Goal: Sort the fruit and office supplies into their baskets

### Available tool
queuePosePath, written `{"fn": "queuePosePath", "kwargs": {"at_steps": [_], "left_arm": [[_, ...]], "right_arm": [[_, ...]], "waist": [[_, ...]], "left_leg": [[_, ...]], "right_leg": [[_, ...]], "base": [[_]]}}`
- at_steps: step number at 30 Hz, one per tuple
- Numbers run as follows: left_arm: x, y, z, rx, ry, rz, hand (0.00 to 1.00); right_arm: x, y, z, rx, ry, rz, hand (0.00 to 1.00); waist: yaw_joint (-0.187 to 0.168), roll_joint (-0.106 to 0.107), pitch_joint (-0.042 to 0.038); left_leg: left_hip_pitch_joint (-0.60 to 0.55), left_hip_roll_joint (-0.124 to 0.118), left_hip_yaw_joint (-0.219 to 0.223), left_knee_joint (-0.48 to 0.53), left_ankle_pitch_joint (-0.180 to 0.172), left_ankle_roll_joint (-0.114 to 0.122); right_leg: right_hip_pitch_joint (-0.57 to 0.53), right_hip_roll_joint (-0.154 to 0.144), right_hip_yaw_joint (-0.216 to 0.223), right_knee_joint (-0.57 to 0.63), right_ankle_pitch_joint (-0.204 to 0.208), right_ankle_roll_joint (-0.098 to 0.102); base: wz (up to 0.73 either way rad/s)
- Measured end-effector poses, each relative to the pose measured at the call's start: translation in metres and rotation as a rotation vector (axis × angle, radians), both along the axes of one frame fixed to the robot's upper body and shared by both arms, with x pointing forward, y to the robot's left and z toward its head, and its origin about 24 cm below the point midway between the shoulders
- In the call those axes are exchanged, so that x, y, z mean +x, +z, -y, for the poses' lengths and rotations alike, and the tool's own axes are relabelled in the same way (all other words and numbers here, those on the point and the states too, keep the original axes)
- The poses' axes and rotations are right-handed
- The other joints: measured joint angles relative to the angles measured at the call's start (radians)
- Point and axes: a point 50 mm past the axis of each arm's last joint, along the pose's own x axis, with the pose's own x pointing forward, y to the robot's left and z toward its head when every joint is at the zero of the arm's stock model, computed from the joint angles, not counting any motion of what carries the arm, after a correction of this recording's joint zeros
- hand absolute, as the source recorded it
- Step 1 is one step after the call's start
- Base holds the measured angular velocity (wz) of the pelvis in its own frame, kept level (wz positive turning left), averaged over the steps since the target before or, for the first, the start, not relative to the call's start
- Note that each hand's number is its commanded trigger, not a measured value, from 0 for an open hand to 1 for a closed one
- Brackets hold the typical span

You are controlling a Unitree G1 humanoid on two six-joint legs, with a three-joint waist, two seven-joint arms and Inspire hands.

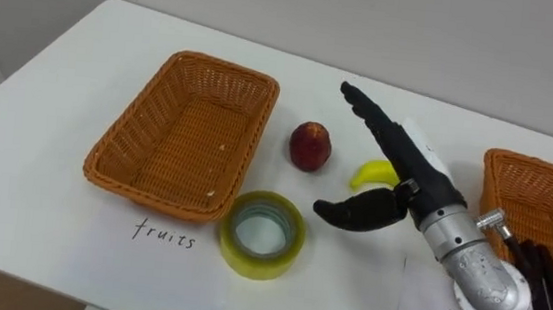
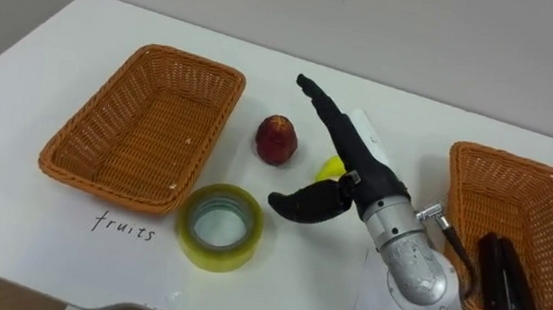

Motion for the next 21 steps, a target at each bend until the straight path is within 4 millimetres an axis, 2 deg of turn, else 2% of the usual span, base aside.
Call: {"fn": "queuePosePath", "kwargs": {"at_steps": [9,14,16,21], "left_arm": [[-0.005,-0.001,0.001,0.016,-0.005,-0.026,0.0],[-0.011,-0.001,0.002,0.017,0.005,-0.041,0.0],[-0.009,0.0,0.004,0.01,0.003,-0.03,0.0],[-0.005,0.001,0.006,0.003,-0.001,-0.014,0.0]], "right_arm": [[-0.001,-0.008,-0.015,0.014,0.024,-0.056,0.0],[-0.002,-0.017,-0.021,0.012,0.032,-0.104,0.0],[-0.003,-0.02,-0.021,0.013,0.031,-0.121,0.0],[-0.003,-0.023,-0.024,0.024,0.042,-0.145,0.0]], "waist": [[0.003,0.007,0.0012],[0.003,0.022,-0.0016],[0.005,0.027,-0.0005],[0.016,0.035,-0.0037]], "left_leg": [[-0.006,0.0,-0.003,-0.001,0.0,0.0],[0.003,0.0,-0.004,0.0,0.0,0.0],[0.003,0.0,-0.005,0.0,0.0,0.0],[0.003,0.0,-0.007,0.0,0.0,0.001]], "right_leg": [[0.002,0.001,-0.003,0.0,0.0,0.001],[0.013,0.001,-0.011,-0.001,0.001,0.001],[0.014,0.001,-0.014,0.0,0.001,0.001],[0.01,0.0,-0.015,0.012,0.001,0.001]], "base": [[0.01],[0.02],[0.04],[0.0]]}}
